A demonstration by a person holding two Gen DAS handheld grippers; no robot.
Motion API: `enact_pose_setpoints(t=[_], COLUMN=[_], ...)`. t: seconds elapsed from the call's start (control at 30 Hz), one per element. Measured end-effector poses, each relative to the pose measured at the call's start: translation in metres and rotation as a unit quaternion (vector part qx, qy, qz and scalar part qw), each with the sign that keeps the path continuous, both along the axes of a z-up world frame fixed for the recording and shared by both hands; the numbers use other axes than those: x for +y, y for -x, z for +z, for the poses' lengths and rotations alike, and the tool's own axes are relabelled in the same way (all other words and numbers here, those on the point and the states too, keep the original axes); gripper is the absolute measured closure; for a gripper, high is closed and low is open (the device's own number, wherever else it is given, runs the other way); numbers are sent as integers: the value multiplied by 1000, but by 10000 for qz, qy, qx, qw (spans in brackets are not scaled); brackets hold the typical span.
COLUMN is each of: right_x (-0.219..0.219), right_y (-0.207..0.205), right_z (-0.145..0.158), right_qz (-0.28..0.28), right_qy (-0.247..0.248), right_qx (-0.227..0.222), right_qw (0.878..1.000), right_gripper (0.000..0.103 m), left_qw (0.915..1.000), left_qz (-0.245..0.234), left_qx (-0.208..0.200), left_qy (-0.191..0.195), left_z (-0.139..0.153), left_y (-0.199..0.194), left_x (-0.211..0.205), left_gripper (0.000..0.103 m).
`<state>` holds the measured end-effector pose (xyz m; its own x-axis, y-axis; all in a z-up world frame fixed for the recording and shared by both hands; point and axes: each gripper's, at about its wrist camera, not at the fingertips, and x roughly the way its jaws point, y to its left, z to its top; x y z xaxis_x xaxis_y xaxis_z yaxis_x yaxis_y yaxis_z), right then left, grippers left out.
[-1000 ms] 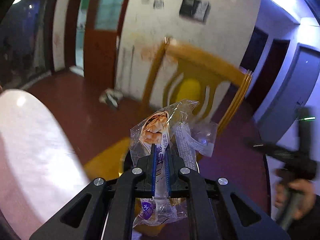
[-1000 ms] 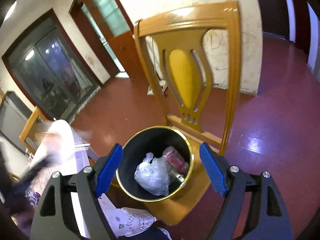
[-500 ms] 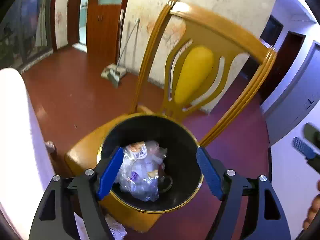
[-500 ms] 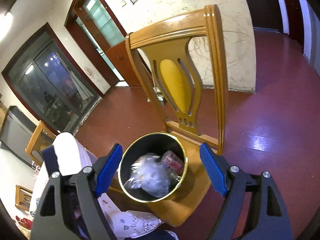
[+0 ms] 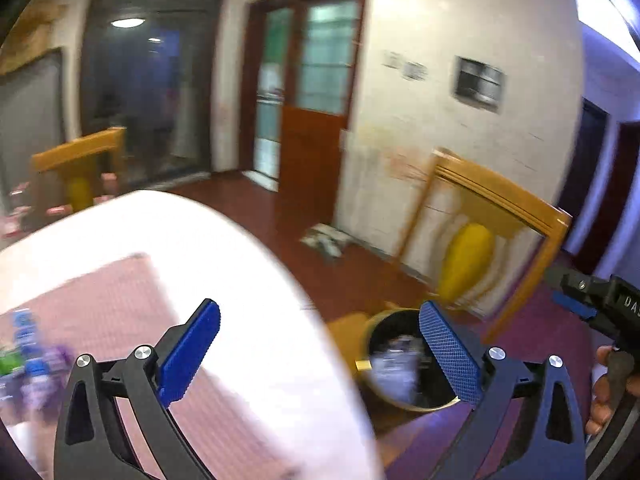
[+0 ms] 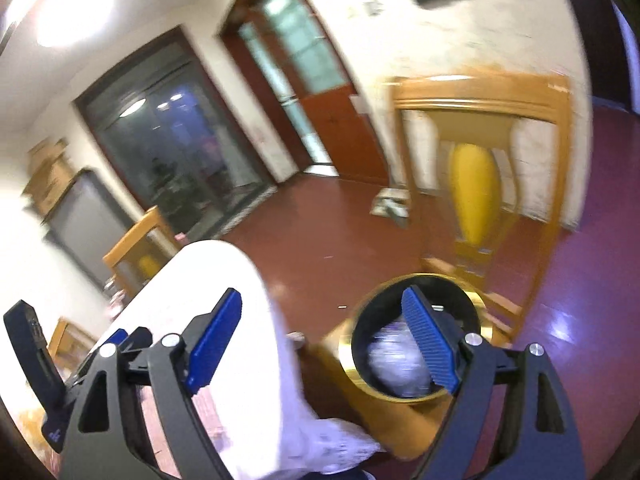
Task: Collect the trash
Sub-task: 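Move both tools back over the striped tablecloth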
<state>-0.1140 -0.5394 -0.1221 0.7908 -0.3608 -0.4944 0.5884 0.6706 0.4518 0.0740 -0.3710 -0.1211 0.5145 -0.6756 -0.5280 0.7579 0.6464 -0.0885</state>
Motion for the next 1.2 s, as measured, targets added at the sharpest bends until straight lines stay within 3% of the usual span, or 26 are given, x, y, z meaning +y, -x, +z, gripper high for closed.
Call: enact_pose_setpoints(t=[0.1, 0.23, 0.37, 0.5, 0.73, 0.9, 1.2], right_x=[45, 116, 184, 244, 311, 339, 348], right_y=[-40, -86, -120, -152, -183, -203, -236], right_z=[18, 45, 69, 84, 97, 99, 86], right_qz=[564, 1271, 1868, 2475, 2956, 3104, 3184], right_qy=[268, 729, 1142, 1398, 1631, 1753, 1846], right_qx=[-95, -245, -464, -533, -425, -311, -5], right_qw=[9980, 9889, 9746, 9573, 9403, 9338, 9298], right_gripper=[17, 14, 9, 6, 6, 6, 6], left_qw=[9978, 9860, 9675, 9437, 9200, 9164, 9150], left_qz=[634, 1589, 2356, 3087, 3742, 3857, 3928], left_qx=[-190, -498, -912, -1164, -1154, -1070, -920], left_qy=[-73, -6, -66, -241, -164, -54, -108], left_z=[17, 49, 77, 94, 103, 100, 90], left_y=[-15, -27, -22, -15, -14, -19, -32], left_x=[58, 152, 230, 293, 373, 405, 405], left_gripper=[6, 6, 6, 6, 6, 6, 6])
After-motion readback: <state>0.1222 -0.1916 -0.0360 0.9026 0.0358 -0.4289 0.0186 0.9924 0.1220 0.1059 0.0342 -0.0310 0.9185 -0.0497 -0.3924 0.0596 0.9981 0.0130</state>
